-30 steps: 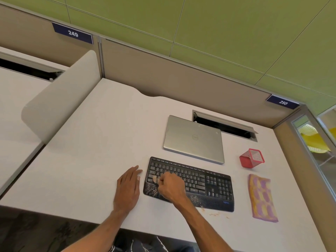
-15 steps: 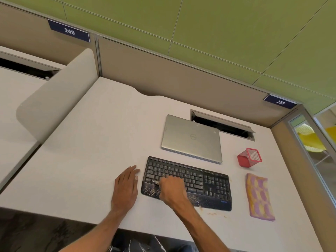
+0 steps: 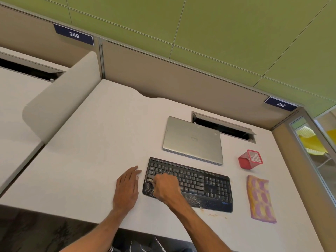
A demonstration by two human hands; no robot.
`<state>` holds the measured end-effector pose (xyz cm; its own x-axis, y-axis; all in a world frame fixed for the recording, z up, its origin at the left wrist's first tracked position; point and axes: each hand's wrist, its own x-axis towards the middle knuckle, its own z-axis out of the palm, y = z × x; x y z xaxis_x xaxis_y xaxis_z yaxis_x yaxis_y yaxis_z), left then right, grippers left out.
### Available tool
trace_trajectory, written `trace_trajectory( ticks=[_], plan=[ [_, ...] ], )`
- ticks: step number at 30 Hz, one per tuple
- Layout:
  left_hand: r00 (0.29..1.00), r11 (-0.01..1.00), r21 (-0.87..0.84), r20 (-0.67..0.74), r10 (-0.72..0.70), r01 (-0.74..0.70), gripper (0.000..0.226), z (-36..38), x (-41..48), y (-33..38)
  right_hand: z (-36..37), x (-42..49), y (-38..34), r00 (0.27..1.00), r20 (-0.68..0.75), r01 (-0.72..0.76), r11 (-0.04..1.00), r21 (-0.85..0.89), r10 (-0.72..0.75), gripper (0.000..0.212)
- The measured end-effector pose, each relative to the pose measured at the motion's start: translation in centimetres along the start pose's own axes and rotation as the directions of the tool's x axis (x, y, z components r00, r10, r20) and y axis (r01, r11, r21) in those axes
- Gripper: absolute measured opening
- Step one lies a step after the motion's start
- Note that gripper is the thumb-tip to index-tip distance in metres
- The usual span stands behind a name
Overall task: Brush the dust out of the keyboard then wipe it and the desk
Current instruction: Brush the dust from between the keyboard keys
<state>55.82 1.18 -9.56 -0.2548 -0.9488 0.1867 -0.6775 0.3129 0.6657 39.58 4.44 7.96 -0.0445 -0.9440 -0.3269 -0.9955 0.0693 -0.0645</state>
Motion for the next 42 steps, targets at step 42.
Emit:
trace_trajectory(
  ticks=[42],
  plan=[
    [1.0,0.999,0.04,0.009,-0.012,0.012,0.043,-0.2,0.0,0.2,2.4,0.0,0.6,0.994,-0.062,0.087,0.996,0.018,-0.086,0.018]
  ],
)
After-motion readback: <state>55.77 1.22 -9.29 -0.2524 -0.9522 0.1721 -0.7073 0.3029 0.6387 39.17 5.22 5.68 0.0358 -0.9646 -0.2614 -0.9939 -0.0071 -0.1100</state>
